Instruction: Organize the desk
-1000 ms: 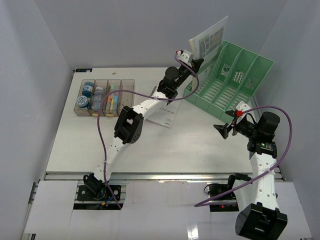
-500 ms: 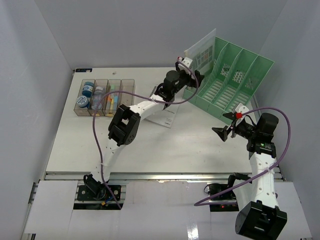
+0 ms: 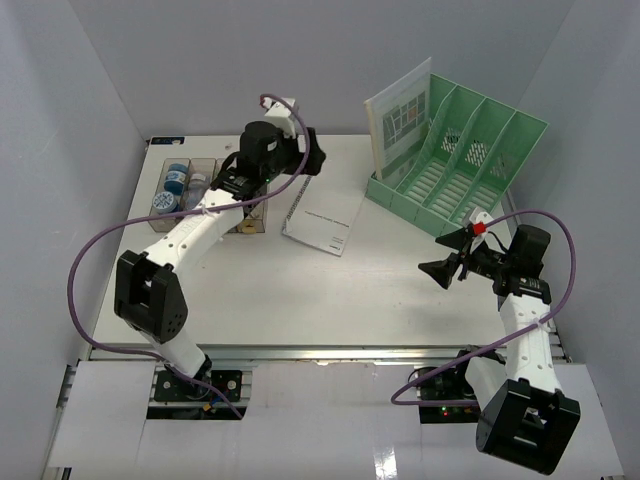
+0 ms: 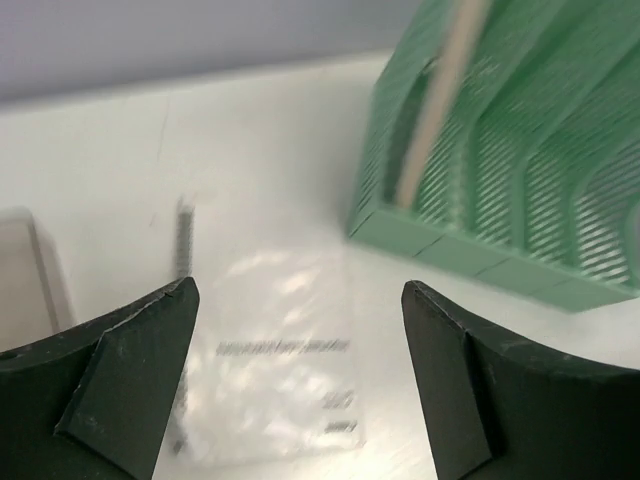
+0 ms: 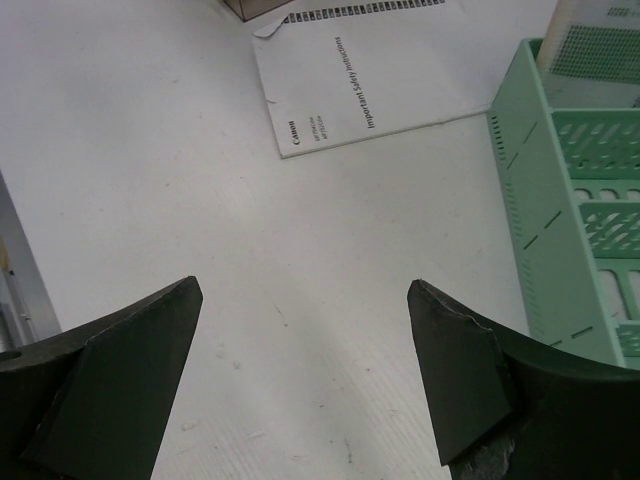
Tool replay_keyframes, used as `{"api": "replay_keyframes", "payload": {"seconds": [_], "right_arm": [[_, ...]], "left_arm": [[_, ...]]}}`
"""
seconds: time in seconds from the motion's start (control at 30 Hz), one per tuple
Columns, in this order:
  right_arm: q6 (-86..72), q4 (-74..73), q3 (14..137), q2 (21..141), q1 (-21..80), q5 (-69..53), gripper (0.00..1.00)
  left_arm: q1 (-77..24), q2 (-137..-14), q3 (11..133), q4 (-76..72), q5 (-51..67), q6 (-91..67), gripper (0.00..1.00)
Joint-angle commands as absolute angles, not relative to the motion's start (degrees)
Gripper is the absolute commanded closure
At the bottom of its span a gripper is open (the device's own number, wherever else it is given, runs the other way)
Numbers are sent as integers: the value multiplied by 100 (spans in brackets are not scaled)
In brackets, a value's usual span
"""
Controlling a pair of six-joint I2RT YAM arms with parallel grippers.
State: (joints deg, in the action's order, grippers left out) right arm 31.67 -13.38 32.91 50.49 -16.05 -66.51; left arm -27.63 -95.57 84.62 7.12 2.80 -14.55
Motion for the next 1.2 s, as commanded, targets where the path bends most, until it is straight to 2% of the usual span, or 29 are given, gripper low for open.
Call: {"api": "replay_keyframes", "payload": {"seconds": [0.0, 0.33, 0.47, 0.77, 0.97, 1.07, 1.1, 1.17], "right_arm": [[3066, -1539, 3318, 5075, -1635, -6921, 10], [3017, -1338, 3208, 4996, -1635, -6772, 10], [3032, -1345, 3208, 4992, -1635, -6741, 10], [3032, -1318, 3174, 4957, -1635, -6732, 10], [2971, -1232, 3112, 5008, -1618, -6690, 10], [2969, -1253, 3111, 5075, -1564, -6570, 10], [2976, -1277, 3127, 5100, -1510, -6516, 10], [3097, -1426, 3171, 5140, -1309, -6336, 10]], "left_arm": [[-2320, -10262, 8263, 2268, 1098, -1793, 7], [-2266, -11692, 9366, 2958, 922, -1421, 9], [-2242, -12065, 9578, 3058, 949, -1354, 12], [-2183, -12281, 9540, 3121, 1058, -1451, 32], [-2153, -12109, 9308, 2967, 1721, -1731, 63], [-2153, -11627, 8883, 2635, 1898, -1976, 92], [-2153, -11449, 8651, 2524, 1933, -2030, 98], [-2153, -11047, 8266, 2320, 2026, -2132, 100]]}}
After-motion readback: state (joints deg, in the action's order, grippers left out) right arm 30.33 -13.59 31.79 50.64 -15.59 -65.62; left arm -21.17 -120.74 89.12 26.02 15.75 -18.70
